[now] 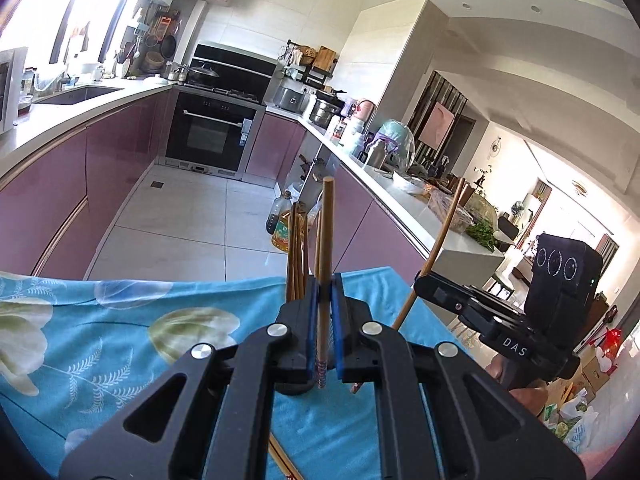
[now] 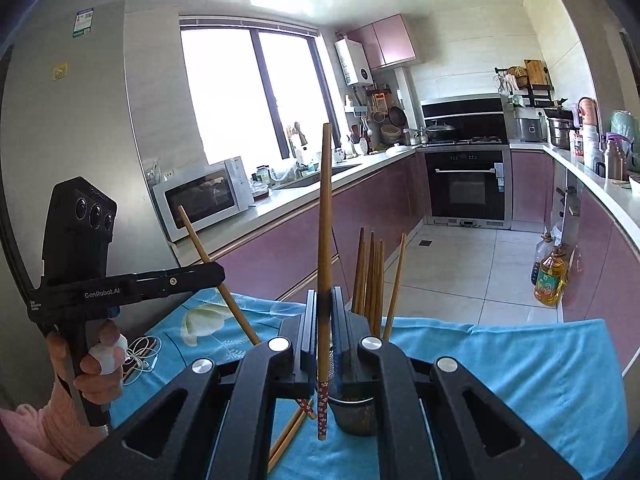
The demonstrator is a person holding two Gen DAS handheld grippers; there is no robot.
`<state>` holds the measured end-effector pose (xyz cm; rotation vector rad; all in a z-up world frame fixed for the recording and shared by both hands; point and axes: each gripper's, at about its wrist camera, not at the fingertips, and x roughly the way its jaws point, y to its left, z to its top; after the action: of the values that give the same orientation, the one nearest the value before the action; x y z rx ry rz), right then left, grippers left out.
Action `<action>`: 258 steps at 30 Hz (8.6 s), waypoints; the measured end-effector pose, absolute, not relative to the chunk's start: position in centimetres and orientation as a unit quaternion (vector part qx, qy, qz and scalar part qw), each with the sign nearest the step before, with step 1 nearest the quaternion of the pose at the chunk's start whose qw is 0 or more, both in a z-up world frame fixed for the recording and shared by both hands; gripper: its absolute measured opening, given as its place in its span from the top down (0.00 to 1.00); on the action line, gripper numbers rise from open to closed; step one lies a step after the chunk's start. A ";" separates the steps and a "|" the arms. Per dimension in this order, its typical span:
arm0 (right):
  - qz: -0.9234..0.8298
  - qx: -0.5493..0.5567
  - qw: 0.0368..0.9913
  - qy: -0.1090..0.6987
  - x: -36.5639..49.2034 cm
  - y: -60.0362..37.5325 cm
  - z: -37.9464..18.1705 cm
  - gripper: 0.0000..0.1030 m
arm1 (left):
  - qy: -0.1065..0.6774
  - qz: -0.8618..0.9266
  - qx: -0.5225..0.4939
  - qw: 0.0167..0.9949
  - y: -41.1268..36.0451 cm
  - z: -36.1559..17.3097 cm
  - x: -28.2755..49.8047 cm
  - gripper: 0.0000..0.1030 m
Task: Organize utensils
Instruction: 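Lower the chopstick into the mesh cup and open the right gripper while the left releases its own, then move both grippers back over the last two chopsticks on the table, then grasp one remaining chopstick with the right gripper while the left gripper grasps the other, then lift the chopstick upright over the mesh cup with the right gripper while the left carries its own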
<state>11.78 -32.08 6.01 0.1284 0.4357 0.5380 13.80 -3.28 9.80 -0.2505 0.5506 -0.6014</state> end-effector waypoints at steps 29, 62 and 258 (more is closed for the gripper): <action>0.215 0.037 0.926 0.309 18.7 -30.2 0.3 0.94 | 0.323 -0.248 0.034 0.913 -10.1 5.7 18.2 0.93; 0.269 0.035 0.917 0.292 12.3 -29.1 -0.2 0.58 | 0.311 -0.213 0.000 0.926 -5.4 1.5 13.4 0.58; 0.276 0.075 0.926 0.246 8.1 -31.8 2.2 0.95 | 0.307 -0.272 -0.076 0.909 -4.8 3.7 8.4 0.93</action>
<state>8.07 -31.85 2.21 0.1534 0.5045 0.5652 8.45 -4.78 3.65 -0.1560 0.6342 -0.5602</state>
